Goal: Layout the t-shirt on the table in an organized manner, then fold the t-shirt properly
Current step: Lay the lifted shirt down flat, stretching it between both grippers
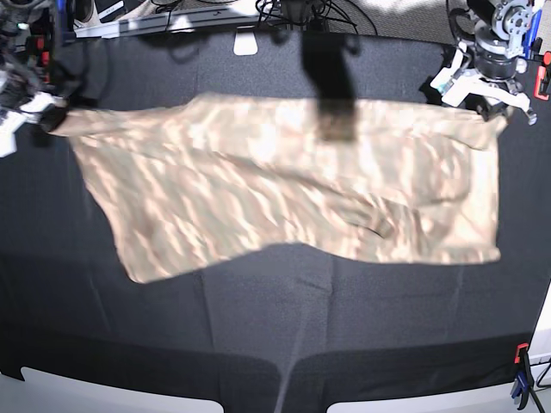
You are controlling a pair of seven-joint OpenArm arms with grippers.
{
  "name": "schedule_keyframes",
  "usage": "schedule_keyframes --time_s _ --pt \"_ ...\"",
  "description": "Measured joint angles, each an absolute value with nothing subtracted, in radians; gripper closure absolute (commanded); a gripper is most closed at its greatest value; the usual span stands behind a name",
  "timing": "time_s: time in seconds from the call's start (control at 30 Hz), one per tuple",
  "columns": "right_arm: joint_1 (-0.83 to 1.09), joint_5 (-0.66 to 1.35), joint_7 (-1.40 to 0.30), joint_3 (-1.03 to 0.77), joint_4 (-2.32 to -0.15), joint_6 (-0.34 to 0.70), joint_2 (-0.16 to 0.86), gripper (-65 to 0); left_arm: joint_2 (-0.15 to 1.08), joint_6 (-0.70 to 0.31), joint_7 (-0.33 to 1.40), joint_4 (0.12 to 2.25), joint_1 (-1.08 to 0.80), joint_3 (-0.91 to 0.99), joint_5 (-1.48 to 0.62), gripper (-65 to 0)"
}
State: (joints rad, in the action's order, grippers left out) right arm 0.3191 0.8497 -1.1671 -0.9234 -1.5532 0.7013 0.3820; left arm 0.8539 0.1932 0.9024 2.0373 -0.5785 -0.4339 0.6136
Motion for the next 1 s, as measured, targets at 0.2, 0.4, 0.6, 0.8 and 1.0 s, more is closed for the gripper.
schedule_keyframes --time_s 0.2,0.4,0.6,0.8,1.0 --pt "0.319 0.827 -1.151 -0.944 -1.553 0.699 0.391 0.0 0.865 0.202 1.106 2.033 -0.579 -0.430 0.611 0.0" --pt "0.319 0.826 -1.151 -0.941 -1.553 0.700 0.384 0.0 0.859 0.202 1.142 2.033 -0.579 -0.432 0.610 0.0" --pt "0.319 0.827 -1.079 -0.941 -1.553 0.699 0.385 -26.7 0.859 0.202 0.856 2.033 -0.571 -0.432 0.611 0.0" --pt "0.311 0.824 -0.868 -0.941 -1.553 0.697 0.383 -32.0 0.858 0.216 0.694 2.033 -0.402 -0.432 0.573 -18.0" --pt "0.179 0.985 -0.905 -0.944 -1.553 0.693 0.384 -32.0 0.839 0.251 0.657 2.033 -0.120 -0.432 0.294 -20.2"
